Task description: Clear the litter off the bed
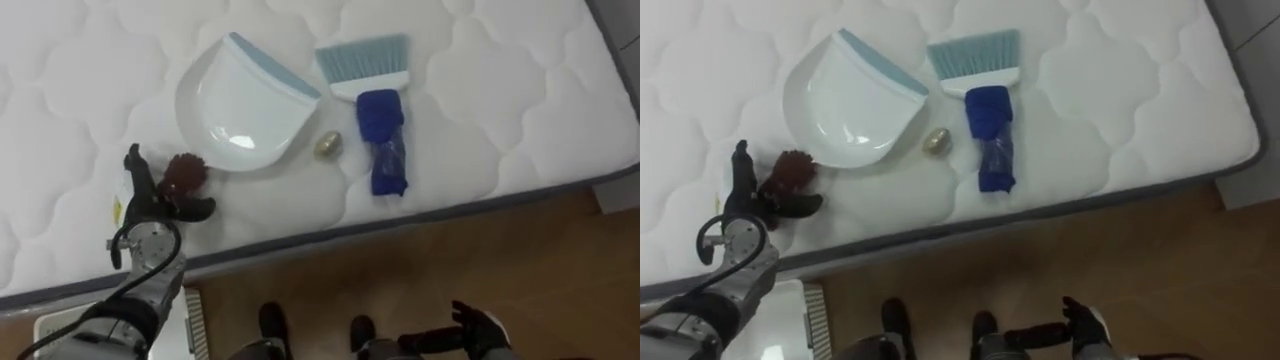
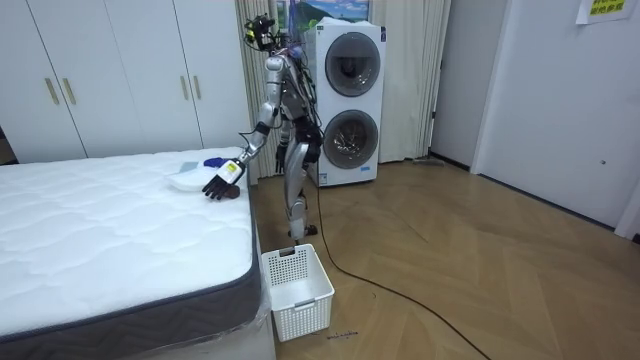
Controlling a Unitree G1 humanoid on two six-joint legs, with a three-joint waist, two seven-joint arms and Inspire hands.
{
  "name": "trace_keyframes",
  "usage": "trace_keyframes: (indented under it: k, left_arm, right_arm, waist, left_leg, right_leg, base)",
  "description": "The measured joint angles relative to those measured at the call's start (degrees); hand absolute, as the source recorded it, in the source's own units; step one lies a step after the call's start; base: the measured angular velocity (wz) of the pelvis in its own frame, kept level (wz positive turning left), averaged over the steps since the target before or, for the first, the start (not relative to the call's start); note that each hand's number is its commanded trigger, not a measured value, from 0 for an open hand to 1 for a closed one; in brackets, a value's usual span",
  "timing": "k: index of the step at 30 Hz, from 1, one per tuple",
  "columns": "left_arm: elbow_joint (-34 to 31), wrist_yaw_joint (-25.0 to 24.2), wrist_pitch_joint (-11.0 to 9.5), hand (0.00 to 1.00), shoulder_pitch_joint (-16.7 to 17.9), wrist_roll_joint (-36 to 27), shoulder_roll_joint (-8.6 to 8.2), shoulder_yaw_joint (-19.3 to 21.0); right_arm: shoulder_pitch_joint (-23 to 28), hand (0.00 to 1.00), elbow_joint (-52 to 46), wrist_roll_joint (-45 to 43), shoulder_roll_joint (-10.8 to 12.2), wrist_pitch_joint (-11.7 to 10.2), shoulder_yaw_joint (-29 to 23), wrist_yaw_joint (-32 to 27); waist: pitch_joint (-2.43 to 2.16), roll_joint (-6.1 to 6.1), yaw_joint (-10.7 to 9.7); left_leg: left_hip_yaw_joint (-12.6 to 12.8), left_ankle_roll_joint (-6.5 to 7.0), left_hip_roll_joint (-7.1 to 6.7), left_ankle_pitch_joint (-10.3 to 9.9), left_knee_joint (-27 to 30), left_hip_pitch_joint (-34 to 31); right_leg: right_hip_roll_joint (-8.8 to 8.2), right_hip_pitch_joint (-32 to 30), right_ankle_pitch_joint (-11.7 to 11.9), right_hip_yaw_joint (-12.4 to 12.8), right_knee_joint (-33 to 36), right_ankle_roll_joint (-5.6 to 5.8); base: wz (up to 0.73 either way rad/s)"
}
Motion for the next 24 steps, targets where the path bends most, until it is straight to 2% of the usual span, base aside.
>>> trace_keyframes:
  k: [2, 3, 5, 6, 8, 13, 24]
  left_arm:
    - [0.1, -0.9, 1.0, 0.97, 0.1, 0.0, -1.01, -0.2]
    - [0.1, -0.9, 1.2, 1.0, 0.1, 0.0, -1.12, -0.3]
    - [0.4, -0.8, 1.2, 1.0, 0.0, 0.3, -0.62, -0.4]
    - [0.7, -1.2, 1.3, 1.0, 0.0, 0.8, 0.04, -0.6]
    - [1.1, -2.5, 1.7, 1.0, 0.0, 1.2, 1.02, -1.9]
    - [2.2, -4.5, 2.7, 1.0, -0.1, 1.2, 1.58, -2.9]
    - [2.6, -6.1, 2.8, 1.0, -0.3, 1.1, 1.96, -3.8]
  right_arm:
    - [-0.1, 0.0, 0.0, 0.4, -0.1, 0.0, 0.0, 0.0]
    - [-0.2, 0.0, 0.0, 0.4, -0.1, 0.0, 0.0, 0.0]
    - [-0.4, 0.0, -0.2, 0.3, -0.2, 0.1, 0.1, 0.0]
    - [-0.4, 0.0, -0.5, 0.2, -0.3, 0.1, 0.1, 0.0]
    - [-0.5, 0.0, -0.7, 0.2, -0.4, 0.1, 0.4, 0.0]
    - [-0.6, 0.0, -1.8, 0.4, -0.5, 0.0, 1.6, 0.1]
    - [-0.8, 0.0, -2.1, 2.2, -0.5, 0.1, 2.5, 0.0]
  waist:
    - [-0.3, 0.2, 0.0]
    - [-0.32, 0.23, 0.0]
    - [-0.36, 0.28, -0.1]
    - [-0.5, 0.34, -0.2]
    - [-0.51, 0.34, -0.3]
    - [-0.54, 0.26, -1.4]
    - [-0.44, 0.05, -2.7]
  left_leg:
    - [0.0, 0.09, 0.04, 0.6, 0.0, -0.4]
    - [0.1, 0.12, 0.03, 0.8, 0.0, -0.5]
    - [0.1, 0.17, -0.1, 0.9, 0.1, -0.7]
    - [0.1, 0.21, -0.2, 1.0, 0.1, -0.8]
    - [0.3, 0.26, -0.27, 1.1, 0.1, -0.8]
    - [0.6, 0.34, -0.34, 1.2, 0.0, -1.4]
    - [1.2, 0.39, -0.3, 1.4, -0.1, -1.6]
  right_leg:
    - [0.01, -0.8, 0.2, 0.0, 0.7, -0.18]
    - [0.0, -0.9, 0.2, 0.0, 0.9, -0.2]
    - [-0.17, -1.5, 0.2, 0.0, 1.7, -0.22]
    - [-0.31, -1.8, 0.1, 0.1, 2.2, -0.26]
    - [-0.4, -1.9, 0.0, 0.0, 2.4, -0.24]
    - [-0.47, -2.7, 0.0, 0.4, 2.8, -0.21]
    - [-0.59, -2.9, -0.4, 0.6, 3.2, -0.06]
  base:
    - [0.0]
    - [0.0]
    - [0.0]
    - [0.04]
    - [0.02]
    - [-0.01]
    - [0.01]
